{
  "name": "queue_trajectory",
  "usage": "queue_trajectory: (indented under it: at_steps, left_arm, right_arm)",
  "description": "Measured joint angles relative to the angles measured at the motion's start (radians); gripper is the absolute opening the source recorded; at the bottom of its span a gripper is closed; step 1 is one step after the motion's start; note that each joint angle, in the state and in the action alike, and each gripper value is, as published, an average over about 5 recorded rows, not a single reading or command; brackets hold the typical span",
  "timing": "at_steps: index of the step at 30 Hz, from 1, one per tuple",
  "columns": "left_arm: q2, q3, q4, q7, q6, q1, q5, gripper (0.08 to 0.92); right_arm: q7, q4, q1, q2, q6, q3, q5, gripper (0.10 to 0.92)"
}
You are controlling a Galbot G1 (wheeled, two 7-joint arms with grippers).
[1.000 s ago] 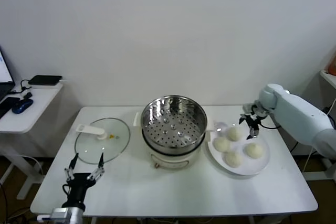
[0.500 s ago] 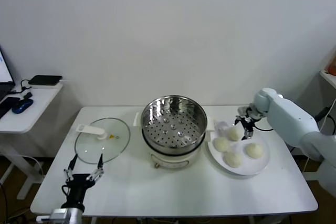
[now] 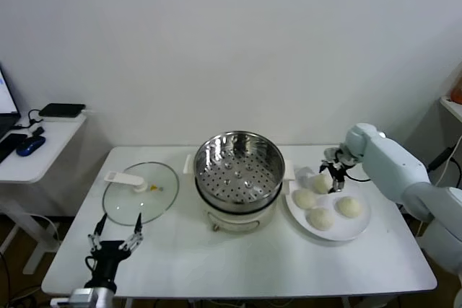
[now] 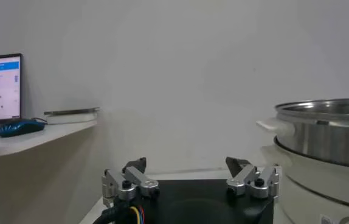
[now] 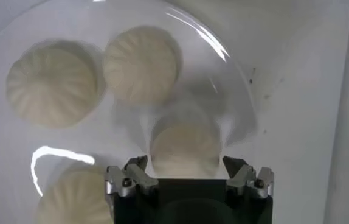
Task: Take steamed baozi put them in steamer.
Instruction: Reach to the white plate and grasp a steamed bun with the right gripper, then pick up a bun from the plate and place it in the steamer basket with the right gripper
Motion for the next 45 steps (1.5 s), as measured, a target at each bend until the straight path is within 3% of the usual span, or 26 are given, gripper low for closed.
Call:
queue_trajectory:
  at_steps: [6, 21, 35, 45]
  left_arm:
    - [0.000, -0.001, -0.001, -0.001, 0.000, 0.000, -0.001, 0.823]
    - [-0.002, -0.007, -0.001, -0.001, -0.003, 0.004, 0.000, 0.823]
    - [-0.008, -0.008, -0.003, -0.001, -0.007, 0.006, 0.009, 0.823]
    - [-0.015, -0.006, -0.005, -0.002, -0.007, 0.006, 0.013, 0.823]
  right_arm:
    - [0.000, -0.006, -0.004, 0.004, 0.002, 0.009, -0.005, 0.675]
    - [-0.010, 0.051, 0.031, -0.034, 0.030, -0.010, 0.005, 0.670]
    - [-0.030, 0.376, 0.235, -0.157, 0.113, -0.213, 0.074, 0.670]
    - [-0.035, 0.595, 0.448, -0.149, 0.190, -0.343, 0.121, 0.670]
